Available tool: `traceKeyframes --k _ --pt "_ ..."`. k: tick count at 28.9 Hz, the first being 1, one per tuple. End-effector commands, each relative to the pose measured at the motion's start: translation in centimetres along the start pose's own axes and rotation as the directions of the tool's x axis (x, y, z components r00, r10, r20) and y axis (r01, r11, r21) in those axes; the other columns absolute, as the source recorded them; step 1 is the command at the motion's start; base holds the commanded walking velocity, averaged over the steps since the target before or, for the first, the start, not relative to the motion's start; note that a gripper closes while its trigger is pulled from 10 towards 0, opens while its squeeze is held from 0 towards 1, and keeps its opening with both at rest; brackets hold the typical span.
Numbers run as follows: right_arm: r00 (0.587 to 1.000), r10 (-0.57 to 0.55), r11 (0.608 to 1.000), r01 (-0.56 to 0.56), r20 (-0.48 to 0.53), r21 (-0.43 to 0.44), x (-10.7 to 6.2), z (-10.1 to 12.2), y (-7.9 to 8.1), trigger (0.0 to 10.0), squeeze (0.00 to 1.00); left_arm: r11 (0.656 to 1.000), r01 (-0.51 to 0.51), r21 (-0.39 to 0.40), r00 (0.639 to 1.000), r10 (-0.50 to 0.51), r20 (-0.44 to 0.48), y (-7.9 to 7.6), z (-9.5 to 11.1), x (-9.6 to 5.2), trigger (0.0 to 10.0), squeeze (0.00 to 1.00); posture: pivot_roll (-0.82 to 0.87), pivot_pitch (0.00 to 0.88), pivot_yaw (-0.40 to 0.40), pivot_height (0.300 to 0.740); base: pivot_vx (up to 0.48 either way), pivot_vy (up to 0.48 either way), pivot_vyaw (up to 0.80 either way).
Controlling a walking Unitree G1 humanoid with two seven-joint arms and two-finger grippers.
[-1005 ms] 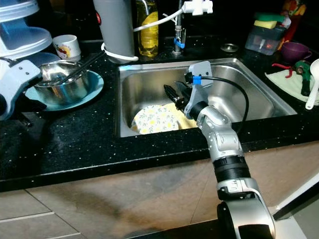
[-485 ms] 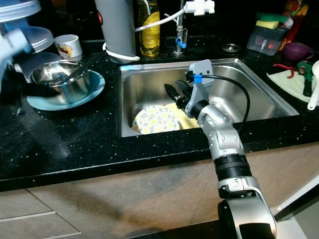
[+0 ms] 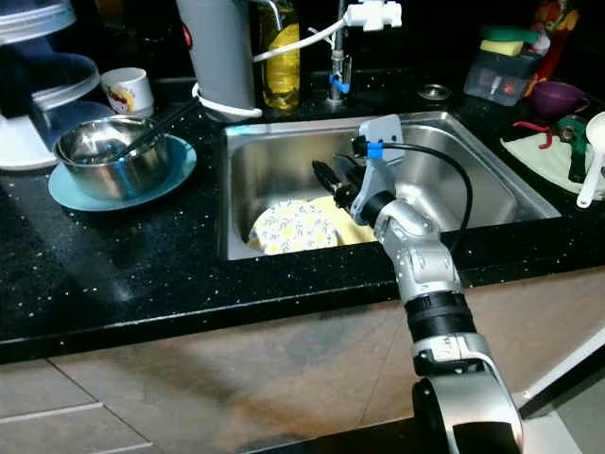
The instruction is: Kitchen organization
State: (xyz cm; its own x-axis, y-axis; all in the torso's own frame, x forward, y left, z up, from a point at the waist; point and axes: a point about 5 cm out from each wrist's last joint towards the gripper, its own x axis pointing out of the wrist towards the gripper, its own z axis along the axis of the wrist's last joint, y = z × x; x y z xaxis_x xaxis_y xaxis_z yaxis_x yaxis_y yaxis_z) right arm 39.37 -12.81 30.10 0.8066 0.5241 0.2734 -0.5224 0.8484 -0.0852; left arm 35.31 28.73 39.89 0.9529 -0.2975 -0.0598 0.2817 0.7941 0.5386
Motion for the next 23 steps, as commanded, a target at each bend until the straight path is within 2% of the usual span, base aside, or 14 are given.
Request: traceKeyframes --k 1,2,3,8,10,16,21,23 --pt "1.0 0.005 1.0 -0.005 0.015 0.003 0.2 0.3 0.0 10.0 0.0 0.997 -0.002 0.081 0.992 0.012 -0.126 -1.0 -2.5 1.5 0.0 0.0 0.07 0.22 -0.008 0.74 0.0 0.0 0.0" --pt "1.0 0.005 1.0 -0.005 0.015 0.003 0.2 0.3 0.0 10.0 0.0 0.997 -0.002 0.081 0.992 0.012 -0.126 -1.0 -2.5 1.5 0.0 0.0 0.07 0.22 -0.008 0.74 0.0 0.0 0.0" --pt "1.0 0.004 1.0 -0.004 0.015 0.003 0.1 0.3 0.0 10.0 0.0 0.992 -0.011 0.123 0.987 0.03 -0.155 -1.5 -3.1 2.3 0.0 0.0 0.07 0.22 -0.008 0.74 0.0 0.0 0.0" --pt "1.0 0.002 1.0 -0.002 0.013 0.0 0.0 0.3 -0.1 10.0 0.0 0.993 -0.007 0.118 0.986 0.027 -0.165 -2.4 -3.6 3.6 0.0 0.0 0.06 0.224 -0.003 0.74 0.0 0.0 0.0" --pt "1.0 -0.002 1.0 0.002 0.012 -0.003 -0.1 0.3 -0.3 10.0 0.0 0.989 -0.004 0.146 0.984 0.03 -0.176 -2.9 -3.8 4.3 0.0 0.0 0.06 0.224 -0.003 0.74 0.0 0.0 0.0" --pt "1.0 -0.006 1.0 0.006 0.012 -0.01 -0.3 0.4 -0.5 10.0 0.0 0.982 0.01 0.19 0.982 0.026 -0.185 -3.1 -3.5 4.9 0.0 0.0 0.05 0.233 0.015 0.74 0.0 0.0 0.0" --pt "1.0 -0.004 1.0 0.005 0.01 -0.018 -0.5 0.5 -0.6 10.0 0.0 0.984 0.072 0.163 0.982 -0.041 -0.186 -3.1 -2.5 4.9 0.0 0.0 0.05 0.23 0.012 0.74 0.0 0.0 0.0" --pt "1.0 0.001 1.0 0.0 0.009 -0.021 -0.5 0.5 -0.6 10.0 0.0 0.983 0.144 0.113 0.974 -0.121 -0.191 -2.9 -1.7 4.6 0.0 0.0 0.05 0.228 0.011 0.74 0.0 0.0 0.0"
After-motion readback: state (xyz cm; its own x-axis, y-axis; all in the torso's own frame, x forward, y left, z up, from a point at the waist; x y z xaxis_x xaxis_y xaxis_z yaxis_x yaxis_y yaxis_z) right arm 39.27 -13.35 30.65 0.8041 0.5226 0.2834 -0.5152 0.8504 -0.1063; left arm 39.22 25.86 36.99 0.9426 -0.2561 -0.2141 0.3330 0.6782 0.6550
